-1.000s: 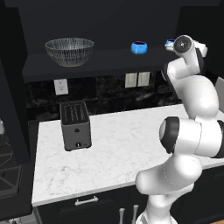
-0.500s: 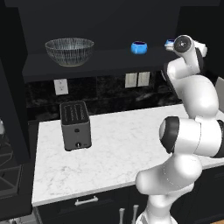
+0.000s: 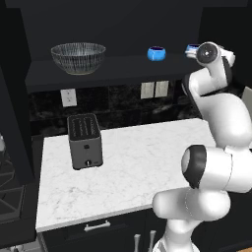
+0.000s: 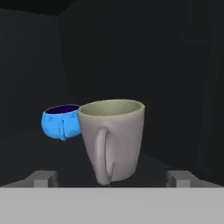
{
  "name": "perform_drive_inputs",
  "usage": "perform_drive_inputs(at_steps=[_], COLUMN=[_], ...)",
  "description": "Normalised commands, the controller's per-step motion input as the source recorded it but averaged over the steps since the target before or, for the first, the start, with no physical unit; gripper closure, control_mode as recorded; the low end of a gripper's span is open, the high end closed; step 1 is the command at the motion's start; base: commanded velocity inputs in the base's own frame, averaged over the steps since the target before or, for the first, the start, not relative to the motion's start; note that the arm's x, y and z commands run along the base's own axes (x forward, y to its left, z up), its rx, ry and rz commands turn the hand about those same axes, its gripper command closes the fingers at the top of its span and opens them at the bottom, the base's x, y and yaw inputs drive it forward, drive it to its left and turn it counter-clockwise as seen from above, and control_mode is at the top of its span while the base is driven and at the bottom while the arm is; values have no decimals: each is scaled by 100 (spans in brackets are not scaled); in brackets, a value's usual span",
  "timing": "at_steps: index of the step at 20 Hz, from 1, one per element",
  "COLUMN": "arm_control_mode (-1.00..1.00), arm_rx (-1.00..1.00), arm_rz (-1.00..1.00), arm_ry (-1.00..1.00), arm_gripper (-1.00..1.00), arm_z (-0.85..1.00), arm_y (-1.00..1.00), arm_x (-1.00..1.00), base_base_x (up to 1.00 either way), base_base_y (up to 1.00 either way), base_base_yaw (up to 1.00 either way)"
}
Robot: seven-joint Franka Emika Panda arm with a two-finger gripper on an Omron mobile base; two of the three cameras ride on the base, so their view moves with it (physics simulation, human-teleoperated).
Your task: Gather all objects into one cabinet and sort the glasses and bowls to opposite sides.
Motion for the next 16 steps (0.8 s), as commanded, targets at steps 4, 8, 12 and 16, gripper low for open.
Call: perform_drive_inputs(at_steps=[4, 8, 12, 16], arm_control_mode=[-100, -100, -100, -100], arm_rx=[-2, -1, -1, 0], arm_rz=[6, 4, 6, 11], arm_ry=[-2, 0, 0, 1], arm_gripper=[-100, -100, -100, -100], arm_z=[0, 14, 21, 27], arm_y=[57, 62, 63, 60], arm_x=[-57, -29, -28, -15], base_base_x=[0, 0, 0, 0], base_base_y=[0, 0, 0, 0], base_base_yaw=[0, 0, 0, 0])
